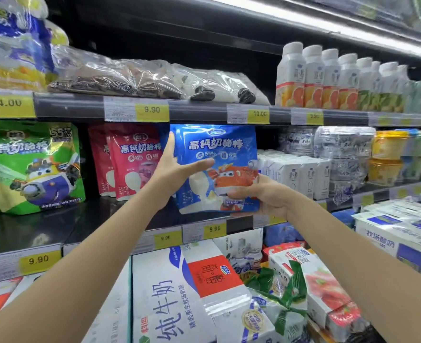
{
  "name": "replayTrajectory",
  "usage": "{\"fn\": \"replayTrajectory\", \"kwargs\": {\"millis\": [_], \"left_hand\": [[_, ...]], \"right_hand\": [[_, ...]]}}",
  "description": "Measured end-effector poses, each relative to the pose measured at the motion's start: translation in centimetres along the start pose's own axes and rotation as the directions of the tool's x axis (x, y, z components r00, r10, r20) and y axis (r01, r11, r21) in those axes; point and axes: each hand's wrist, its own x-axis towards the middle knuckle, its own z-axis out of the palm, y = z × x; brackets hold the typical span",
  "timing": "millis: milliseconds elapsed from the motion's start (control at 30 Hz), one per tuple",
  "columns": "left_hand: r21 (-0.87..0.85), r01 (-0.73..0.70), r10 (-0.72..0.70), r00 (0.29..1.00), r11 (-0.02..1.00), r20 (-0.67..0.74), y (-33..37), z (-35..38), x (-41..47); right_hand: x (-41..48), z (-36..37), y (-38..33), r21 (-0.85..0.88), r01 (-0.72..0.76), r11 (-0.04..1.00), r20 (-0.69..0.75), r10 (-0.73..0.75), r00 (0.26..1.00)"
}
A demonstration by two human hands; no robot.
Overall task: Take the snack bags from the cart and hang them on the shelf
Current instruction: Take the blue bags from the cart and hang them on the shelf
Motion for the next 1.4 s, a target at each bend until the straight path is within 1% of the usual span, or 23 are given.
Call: {"fn": "replayTrajectory", "kwargs": {"millis": [100, 167, 233, 300, 367, 433, 500, 600, 667, 767, 800, 900, 1033, 1133, 1200, 1233, 1333, 1400], "left_hand": [[0.167, -0.089, 0.073, 0.993, 0.982, 0.097, -1.0, -0.1, -0.9], [0.284, -0.129, 0.090, 0.985, 0.950, 0.145, -2.4, 0.3, -1.3], [0.384, -0.148, 0.091, 0.983, 0.912, 0.163, -3.6, 0.4, -0.8], [0.435, -0.151, 0.088, 0.983, 0.888, 0.162, -4.4, 0.3, 0.0], [0.477, -0.177, 0.104, 0.979, 0.861, 0.175, -5.1, 0.1, 0.8], [0.502, -0.199, 0.119, 0.975, 0.842, 0.186, -5.9, -0.2, 1.8], [0.521, -0.203, 0.115, 0.974, 0.829, 0.197, -6.5, -0.4, 2.9], [0.532, -0.199, 0.111, 0.975, 0.823, 0.193, -7.0, -0.4, 4.1], [0.537, -0.196, 0.109, 0.976, 0.820, 0.189, -7.3, -0.3, 4.8], [0.537, -0.191, 0.096, 0.975, 0.821, 0.199, -7.5, -0.3, 5.3], [0.537, -0.190, 0.088, 0.974, 0.822, 0.210, -7.4, -0.4, 5.4], [0.556, -0.178, 0.059, 0.972, 0.812, 0.225, -6.9, -0.7, 5.1], [0.644, -0.107, -0.015, 0.983, 0.758, 0.181, -5.7, -0.9, 3.7], [0.724, -0.016, -0.071, 0.993, 0.690, 0.090, -4.6, -1.3, 2.0], [0.760, 0.028, -0.077, 0.997, 0.649, 0.029, -3.6, -1.7, 0.3], [0.781, 0.034, -0.064, 0.998, 0.623, 0.008, -3.1, -1.8, -0.8], [0.863, 0.028, -0.011, 1.000, 0.504, -0.027, -1.5, -1.9, -4.3], [0.917, 0.046, -0.020, 0.999, 0.396, -0.042, -0.4, -2.0, -6.8]], "right_hand": [[1.2, -0.3, 1.5, -0.090, 0.066, 0.994, -0.057, -0.072, 0.996], [1.6, -0.1, 2.1, -0.177, 0.143, 0.974, -0.092, -0.161, 0.983], [1.8, 0.2, 2.1, -0.238, 0.193, 0.952, -0.126, -0.227, 0.966], [2.3, 0.4, 2.0, -0.225, 0.232, 0.946, -0.158, -0.271, 0.949], [3.2, 0.3, 1.9, -0.242, 0.246, 0.939, -0.221, -0.301, 0.928], [4.1, 0.0, 1.8, -0.297, 0.226, 0.928, -0.254, -0.305, 0.918], [4.7, 0.0, 1.7, -0.320, 0.192, 0.928, -0.251, -0.278, 0.927], [5.5, 0.2, 2.1, -0.281, 0.181, 0.943, -0.261, -0.257, 0.931], [6.0, 0.3, 2.5, -0.239, 0.201, 0.950, -0.271, -0.264, 0.926], [6.6, 0.6, 3.4, -0.075, 0.233, 0.970, -0.279, -0.245, 0.928], [6.5, 0.8, 3.6, -0.048, 0.246, 0.968, -0.283, -0.249, 0.926], [5.8, 1.7, 3.5, -0.031, 0.260, 0.965, -0.304, -0.256, 0.917], [4.5, 2.3, 2.8, -0.046, 0.251, 0.967, -0.334, -0.252, 0.908], [3.1, 2.8, 2.3, -0.137, 0.168, 0.976, -0.415, -0.211, 0.885], [1.6, 3.3, 2.0, -0.250, 0.060, 0.966, -0.501, -0.182, 0.846], [0.6, 3.6, 1.9, -0.318, 0.015, 0.948, -0.530, -0.191, 0.826], [-2.7, 4.9, 1.6, -0.559, -0.081, 0.825, -0.545, -0.292, 0.786], [-4.6, 5.8, 1.7, -0.679, -0.118, 0.724, -0.501, -0.340, 0.796]]}}
